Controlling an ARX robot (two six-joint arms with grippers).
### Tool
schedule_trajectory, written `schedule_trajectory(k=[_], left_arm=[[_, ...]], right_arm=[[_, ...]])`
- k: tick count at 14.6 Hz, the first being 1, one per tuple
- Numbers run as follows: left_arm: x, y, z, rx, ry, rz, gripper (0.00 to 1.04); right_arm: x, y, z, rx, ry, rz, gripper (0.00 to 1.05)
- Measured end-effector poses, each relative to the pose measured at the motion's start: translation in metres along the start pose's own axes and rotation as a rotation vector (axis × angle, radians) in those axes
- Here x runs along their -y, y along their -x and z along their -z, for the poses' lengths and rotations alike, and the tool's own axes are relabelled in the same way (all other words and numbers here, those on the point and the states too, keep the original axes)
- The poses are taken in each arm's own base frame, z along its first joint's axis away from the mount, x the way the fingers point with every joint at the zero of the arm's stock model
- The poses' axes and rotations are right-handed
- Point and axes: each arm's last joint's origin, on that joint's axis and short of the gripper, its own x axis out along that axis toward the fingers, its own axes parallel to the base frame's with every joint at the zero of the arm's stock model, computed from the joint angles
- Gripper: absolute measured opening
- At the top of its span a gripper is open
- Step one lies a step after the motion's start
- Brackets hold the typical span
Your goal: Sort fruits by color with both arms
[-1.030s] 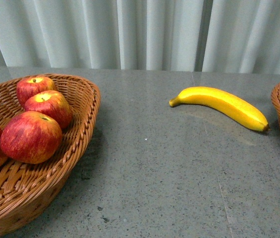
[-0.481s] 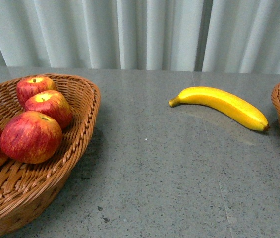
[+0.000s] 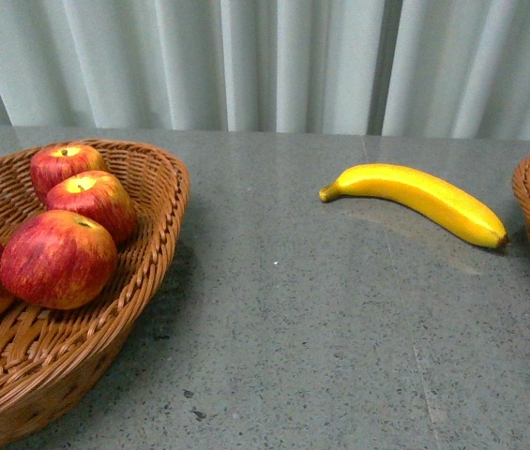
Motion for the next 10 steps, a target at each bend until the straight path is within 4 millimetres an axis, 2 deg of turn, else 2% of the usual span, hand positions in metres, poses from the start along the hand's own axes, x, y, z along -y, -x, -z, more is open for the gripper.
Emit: schedule_trajectory(k=[3,7,9,10], left_arm=[[0.000,0.000,0.000,0.000,0.000,0.000,0.98],[0.000,0.000,0.000,0.000,0.000,0.000,0.98],[0.000,0.000,0.000,0.000,0.000,0.000,0.98],[0.000,0.000,0.000,0.000,0.000,0.000,0.98]], right_arm=[[-0.038,-0.052,-0.026,-0.003,-0.034,-0.146,0.98],[-0.078,-0.110,-0.043,-0.052,-0.040,-0.266,0.98],[-0.093,-0.144,-0.042,-0.112,-0.028,-0.301,0.98],[-0.095,-0.153,-0.038,-0.140,-0.019,-0.304,0.98]])
